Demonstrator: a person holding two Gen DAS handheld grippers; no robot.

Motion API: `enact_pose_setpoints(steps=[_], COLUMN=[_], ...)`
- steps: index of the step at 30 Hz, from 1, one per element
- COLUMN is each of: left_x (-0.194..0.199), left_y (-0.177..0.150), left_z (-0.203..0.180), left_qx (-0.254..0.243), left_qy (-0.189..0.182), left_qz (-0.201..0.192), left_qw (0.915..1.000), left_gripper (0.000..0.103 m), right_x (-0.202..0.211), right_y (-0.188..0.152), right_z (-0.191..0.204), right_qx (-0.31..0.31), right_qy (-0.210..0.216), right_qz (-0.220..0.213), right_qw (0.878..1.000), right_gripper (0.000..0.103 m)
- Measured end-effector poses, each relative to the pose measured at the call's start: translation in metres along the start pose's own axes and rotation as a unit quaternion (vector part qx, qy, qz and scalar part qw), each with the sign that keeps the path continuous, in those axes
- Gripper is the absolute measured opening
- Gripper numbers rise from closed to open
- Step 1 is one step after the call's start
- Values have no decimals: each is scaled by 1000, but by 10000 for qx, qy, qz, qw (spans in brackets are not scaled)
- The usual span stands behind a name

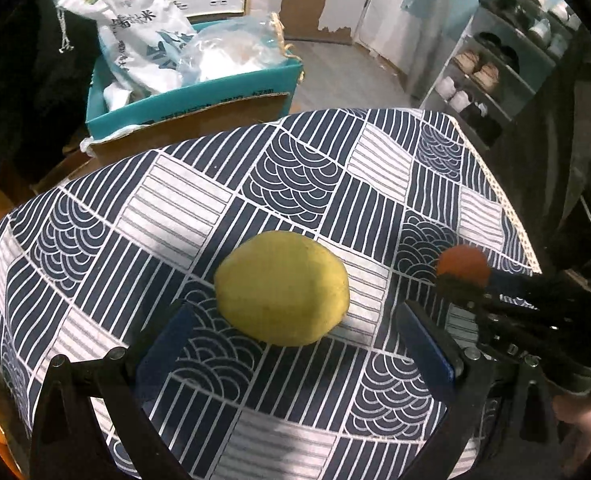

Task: Organize fruits
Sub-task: 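Close the right tool on the tangerine while the left tool grips the pear, then lift the pear and tangerine and carry them over the glass bowl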

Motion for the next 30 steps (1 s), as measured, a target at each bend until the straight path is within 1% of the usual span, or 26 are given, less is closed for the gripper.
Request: enact_pose_setpoints(steps=[6,11,13,15,16,24,30], left_x=[-20,-34,-38,-42,-45,-46,-40], left_y=[-2,-8,-8,-9,-10,-12,-16], left_z=[2,1,0,-1,-2,-6,0], left_qx=[154,273,289,265,224,-62,73], left_qy=[19,-22,-15,-35,-41,19,101], left_qz=[205,380,367,413,488,430,416], left_qw=[9997,9989,9989,9988,9985,9991,9991], left_gripper=[102,101,97,85,84,84,84], right_x=[2,-2,-3,-4,-4,-4,4], right_y=[8,9,8,8,9,10,15], right_z=[-10,-11,-9,-8,-8,-4,2], right_qx=[93,140,152,169,180,218,288], right_qy=[-344,-433,-406,-396,-407,-420,-398], right_qz=[-148,-128,-114,-113,-117,-131,-247], right_qw=[9993,9989,9990,9990,9989,9988,9985], right_gripper=[46,46,46,46,46,46,46])
Point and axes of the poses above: each gripper's, at about its wrist camera, not at the fingertips, and x roughly against the way its jaws point, z to its left, y to its top, the point moved 10 cm from there along -x, roughly the way its jaws point, and after that the axes turned 6 degrees about y, right-handed, at the moved point
